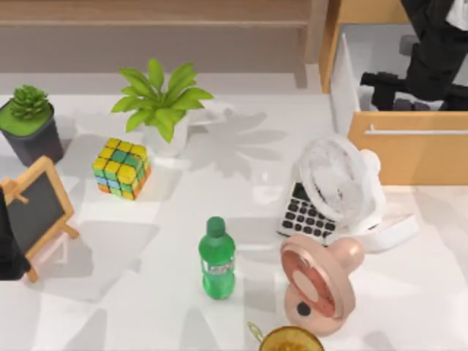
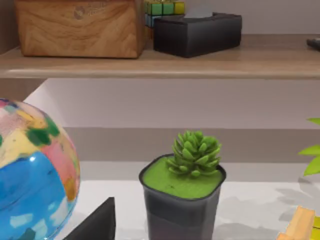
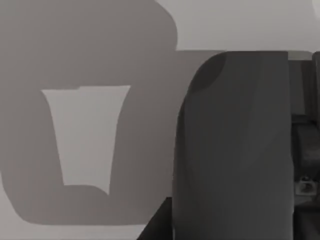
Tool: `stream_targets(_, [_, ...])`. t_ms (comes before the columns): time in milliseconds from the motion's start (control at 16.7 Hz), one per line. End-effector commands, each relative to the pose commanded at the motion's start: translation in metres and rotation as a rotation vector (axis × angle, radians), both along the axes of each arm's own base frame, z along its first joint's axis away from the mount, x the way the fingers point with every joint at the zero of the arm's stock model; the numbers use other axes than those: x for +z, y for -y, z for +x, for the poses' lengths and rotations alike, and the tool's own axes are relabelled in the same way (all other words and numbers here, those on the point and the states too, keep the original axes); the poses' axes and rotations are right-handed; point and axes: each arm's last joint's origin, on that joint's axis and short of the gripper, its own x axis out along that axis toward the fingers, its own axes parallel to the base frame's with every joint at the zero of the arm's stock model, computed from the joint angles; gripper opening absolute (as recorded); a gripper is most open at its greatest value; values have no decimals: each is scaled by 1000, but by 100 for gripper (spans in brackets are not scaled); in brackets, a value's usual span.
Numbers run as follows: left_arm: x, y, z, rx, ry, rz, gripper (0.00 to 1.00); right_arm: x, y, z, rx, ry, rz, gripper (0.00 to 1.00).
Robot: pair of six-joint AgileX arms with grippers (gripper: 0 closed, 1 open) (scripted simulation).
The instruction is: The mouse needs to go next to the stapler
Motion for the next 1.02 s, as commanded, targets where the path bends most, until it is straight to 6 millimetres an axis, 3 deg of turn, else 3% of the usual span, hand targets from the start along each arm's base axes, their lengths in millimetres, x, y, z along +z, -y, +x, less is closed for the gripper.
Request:
stream_targets(360, [0, 0, 0, 0, 0, 0, 100, 2, 1, 0, -2, 3, 1, 0])
stream_targets(540, [0, 0, 0, 0, 0, 0, 100, 18, 0, -6, 45, 23, -4, 0])
stream_targets(780, [0, 0, 0, 0, 0, 0, 100, 68, 7, -25, 171, 133, -6, 0])
stream_targets(1020, [0, 0, 0, 0, 0, 0, 100, 135, 37, -58, 272, 318, -31, 0])
